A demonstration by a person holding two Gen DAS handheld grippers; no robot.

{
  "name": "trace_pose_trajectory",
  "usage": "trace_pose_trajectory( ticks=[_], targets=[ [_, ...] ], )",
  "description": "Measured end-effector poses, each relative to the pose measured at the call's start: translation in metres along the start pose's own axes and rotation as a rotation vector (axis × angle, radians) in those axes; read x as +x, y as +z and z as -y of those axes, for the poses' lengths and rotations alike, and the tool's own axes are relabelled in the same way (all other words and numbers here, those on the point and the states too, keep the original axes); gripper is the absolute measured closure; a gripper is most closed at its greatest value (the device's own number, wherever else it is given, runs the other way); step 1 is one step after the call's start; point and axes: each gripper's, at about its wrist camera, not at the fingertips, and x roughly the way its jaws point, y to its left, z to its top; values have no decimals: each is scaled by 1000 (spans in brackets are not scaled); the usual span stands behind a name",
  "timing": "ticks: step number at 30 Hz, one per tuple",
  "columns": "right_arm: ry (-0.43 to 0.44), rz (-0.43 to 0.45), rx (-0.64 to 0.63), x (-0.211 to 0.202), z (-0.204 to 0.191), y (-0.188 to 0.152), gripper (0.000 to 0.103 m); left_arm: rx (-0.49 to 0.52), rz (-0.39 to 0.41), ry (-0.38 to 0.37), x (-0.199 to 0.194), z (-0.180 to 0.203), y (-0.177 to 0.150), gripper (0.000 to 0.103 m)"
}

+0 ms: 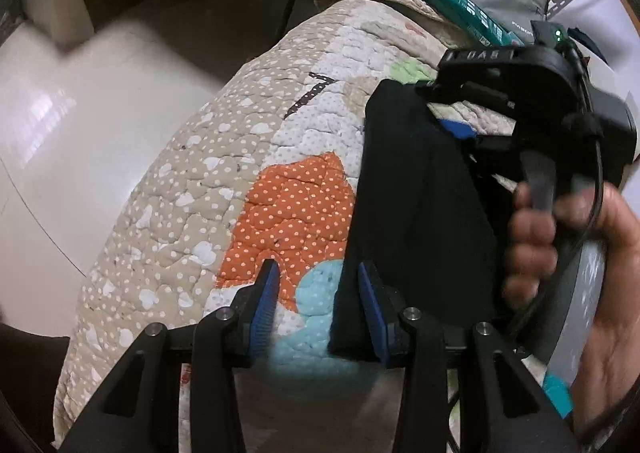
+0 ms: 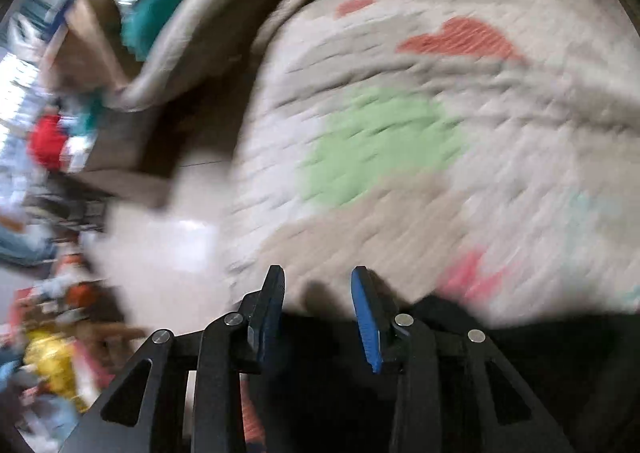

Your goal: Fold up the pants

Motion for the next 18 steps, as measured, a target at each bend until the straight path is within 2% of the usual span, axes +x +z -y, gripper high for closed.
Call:
trace_pose_trajectory(
  ticks=[2, 4, 7, 10, 13, 17, 18],
  targets=[
    [-5, 36, 21, -11, 4, 6, 65, 6, -1, 10, 0, 1, 1, 63],
    [12, 105, 28, -40, 10, 4, 62, 3, -4, 15, -1, 1, 1, 63],
    [0, 190, 22, -92, 24, -12, 47, -22, -8, 3, -5, 0, 4, 63],
    [-35, 285, 49, -150, 55, -43, 40, -30, 20, -27, -13, 1, 5, 63],
    [-79, 373, 155, -202, 96, -94, 38, 7, 68, -61, -27, 9, 9, 63],
    [-68, 413, 347, -230, 143, -157, 38, 117, 68, -125, -43, 40, 23, 62],
    [-52, 418, 395, -231, 155, -169, 38, 177, 53, -131, -46, 56, 27, 60]
  ],
)
